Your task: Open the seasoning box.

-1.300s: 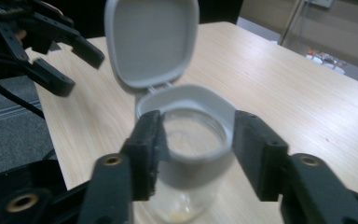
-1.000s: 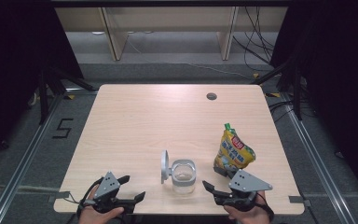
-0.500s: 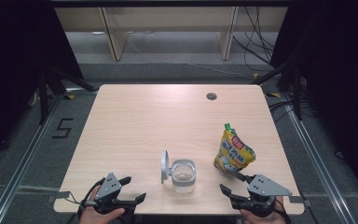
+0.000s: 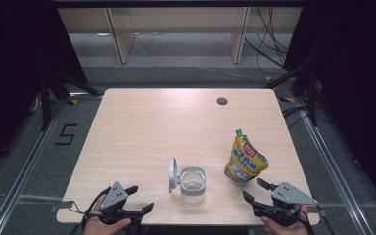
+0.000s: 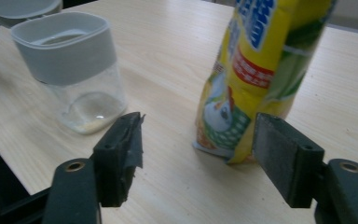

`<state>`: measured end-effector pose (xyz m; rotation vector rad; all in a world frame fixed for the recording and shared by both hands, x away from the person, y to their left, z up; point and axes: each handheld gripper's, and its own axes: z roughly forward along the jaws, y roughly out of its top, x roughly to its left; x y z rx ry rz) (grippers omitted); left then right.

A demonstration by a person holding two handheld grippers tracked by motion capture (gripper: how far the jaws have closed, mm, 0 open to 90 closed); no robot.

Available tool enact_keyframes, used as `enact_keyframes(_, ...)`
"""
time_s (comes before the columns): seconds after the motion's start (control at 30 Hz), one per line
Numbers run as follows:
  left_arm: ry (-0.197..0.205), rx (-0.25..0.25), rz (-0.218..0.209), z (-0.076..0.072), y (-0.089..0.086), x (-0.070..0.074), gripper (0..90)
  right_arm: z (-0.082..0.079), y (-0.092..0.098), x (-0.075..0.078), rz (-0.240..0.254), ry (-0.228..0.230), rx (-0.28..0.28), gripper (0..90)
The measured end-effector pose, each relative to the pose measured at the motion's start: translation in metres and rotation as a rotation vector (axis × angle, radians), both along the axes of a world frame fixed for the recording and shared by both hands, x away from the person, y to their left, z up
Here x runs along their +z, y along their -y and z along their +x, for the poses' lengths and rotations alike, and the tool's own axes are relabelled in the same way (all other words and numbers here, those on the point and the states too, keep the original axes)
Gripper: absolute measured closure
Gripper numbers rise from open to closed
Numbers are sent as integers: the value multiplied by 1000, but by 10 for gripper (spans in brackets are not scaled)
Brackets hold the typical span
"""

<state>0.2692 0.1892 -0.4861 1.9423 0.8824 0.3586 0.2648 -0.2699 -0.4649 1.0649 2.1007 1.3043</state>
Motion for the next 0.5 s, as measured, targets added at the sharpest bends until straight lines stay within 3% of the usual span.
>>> enact_keyframes(0.03,16,-13,10,1,-1,0,199,0,0,-1,9,1,-15,322)
enact_keyframes(0.13,1,0,-5,0,0,0,199,4,5,-3,9,19,-32,256)
enact_keyframes(0.2,22,-21,13,3,-1,0,199,7,6,-6,18,14,-56,226)
enact_keyframes(0.23,14,-12,-15,2,1,-1,199,9,6,-7,40,0,-60,210)
enact_keyframes(0.3,14,-20,4,2,0,-1,200,18,9,-11,22,23,-45,163)
enact_keyframes(0.43,21,-22,6,2,0,0,201,27,7,-16,39,-5,-50,163)
enact_keyframes(0.5,21,-20,0,2,0,0,201,31,6,-18,47,2,-47,162)
